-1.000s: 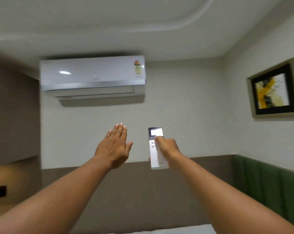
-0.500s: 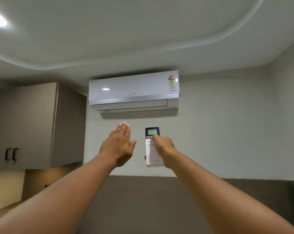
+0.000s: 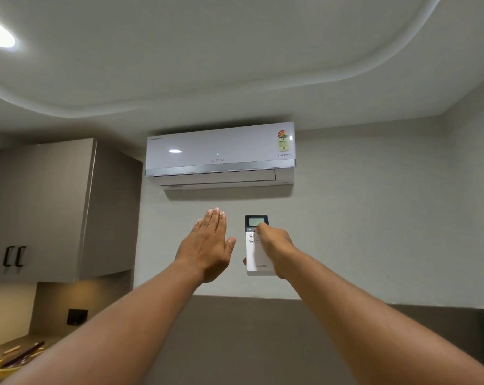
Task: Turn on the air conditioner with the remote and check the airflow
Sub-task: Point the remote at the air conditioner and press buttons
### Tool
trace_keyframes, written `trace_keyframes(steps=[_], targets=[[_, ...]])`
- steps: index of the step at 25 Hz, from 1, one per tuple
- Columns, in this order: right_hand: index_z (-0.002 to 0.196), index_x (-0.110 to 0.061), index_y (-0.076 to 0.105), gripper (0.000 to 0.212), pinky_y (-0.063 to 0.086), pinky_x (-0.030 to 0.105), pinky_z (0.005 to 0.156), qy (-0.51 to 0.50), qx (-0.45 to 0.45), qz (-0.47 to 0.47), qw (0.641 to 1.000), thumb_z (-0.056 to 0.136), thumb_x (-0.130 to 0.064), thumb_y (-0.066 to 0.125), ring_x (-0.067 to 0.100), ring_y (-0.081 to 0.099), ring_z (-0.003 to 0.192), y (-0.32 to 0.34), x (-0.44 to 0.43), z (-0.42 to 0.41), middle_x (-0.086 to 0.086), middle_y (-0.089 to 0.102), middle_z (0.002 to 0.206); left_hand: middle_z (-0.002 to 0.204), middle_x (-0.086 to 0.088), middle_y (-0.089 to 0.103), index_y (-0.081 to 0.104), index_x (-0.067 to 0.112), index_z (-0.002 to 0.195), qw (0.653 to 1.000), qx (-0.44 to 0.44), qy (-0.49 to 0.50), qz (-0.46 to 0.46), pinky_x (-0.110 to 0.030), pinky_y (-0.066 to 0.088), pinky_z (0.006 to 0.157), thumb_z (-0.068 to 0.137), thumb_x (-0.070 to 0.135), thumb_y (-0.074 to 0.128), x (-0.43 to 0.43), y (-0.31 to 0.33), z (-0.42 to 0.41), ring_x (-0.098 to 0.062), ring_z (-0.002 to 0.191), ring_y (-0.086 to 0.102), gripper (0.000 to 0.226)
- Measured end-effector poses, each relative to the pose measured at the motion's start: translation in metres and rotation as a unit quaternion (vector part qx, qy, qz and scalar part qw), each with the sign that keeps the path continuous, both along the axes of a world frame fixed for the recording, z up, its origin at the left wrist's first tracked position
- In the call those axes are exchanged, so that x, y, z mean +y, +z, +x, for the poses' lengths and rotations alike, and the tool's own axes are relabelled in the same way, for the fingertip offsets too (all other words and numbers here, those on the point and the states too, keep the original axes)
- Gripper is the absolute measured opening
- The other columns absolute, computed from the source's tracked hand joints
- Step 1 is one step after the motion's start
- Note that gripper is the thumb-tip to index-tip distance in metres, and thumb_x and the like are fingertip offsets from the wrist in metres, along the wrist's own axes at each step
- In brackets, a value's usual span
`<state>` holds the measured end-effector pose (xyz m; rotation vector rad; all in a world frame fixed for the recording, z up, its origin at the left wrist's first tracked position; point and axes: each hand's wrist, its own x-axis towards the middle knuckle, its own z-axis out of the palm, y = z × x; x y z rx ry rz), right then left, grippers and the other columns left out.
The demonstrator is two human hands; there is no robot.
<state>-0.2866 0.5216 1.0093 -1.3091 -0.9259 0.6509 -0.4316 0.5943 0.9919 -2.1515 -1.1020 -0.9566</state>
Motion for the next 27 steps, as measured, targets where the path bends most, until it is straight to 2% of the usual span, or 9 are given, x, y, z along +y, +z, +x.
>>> trace_keyframes(steps=[4, 12, 27], targets=[[0.085, -0.021, 0.055, 0.02, 0.061, 0.043, 0.096, -0.003, -0.002, 0.002, 1.0, 0.102, -0.031, 0.052, 0.041, 0.077, 0.117, 0.004, -0.001, -0.004, 0.018, 0.078, 0.125, 0.162, -0.008, -0.007, -0.004, 0.01, 0.153, 1.0, 0.004, -0.002, 0.002, -0.032, -0.004, 0.116, 0.099, 0.047, 0.014, 0.003, 0.003, 0.002, -0.018, 0.148, -0.008, 0.068], [0.089, -0.02, 0.059, 0.017, 0.061, 0.049, 0.107, -0.002, -0.012, 0.0, 1.0, 0.1, -0.031, 0.052, 0.044, 0.078, 0.115, 0.006, 0.003, -0.012, 0.019, 0.079, 0.124, 0.162, -0.007, -0.007, -0.005, 0.011, 0.153, 1.0, 0.001, 0.004, 0.007, -0.033, -0.003, 0.116, 0.099, 0.049, 0.012, 0.01, 0.006, -0.011, -0.019, 0.148, -0.008, 0.068], [0.089, -0.018, 0.06, 0.016, 0.061, 0.052, 0.109, -0.019, -0.017, 0.008, 1.0, 0.098, -0.029, 0.051, 0.046, 0.078, 0.115, 0.012, -0.003, -0.022, 0.021, 0.079, 0.125, 0.162, -0.008, -0.006, -0.003, 0.009, 0.153, 1.0, -0.005, -0.011, 0.009, -0.033, -0.003, 0.117, 0.099, 0.047, 0.014, 0.01, 0.011, -0.027, -0.019, 0.148, -0.007, 0.068]])
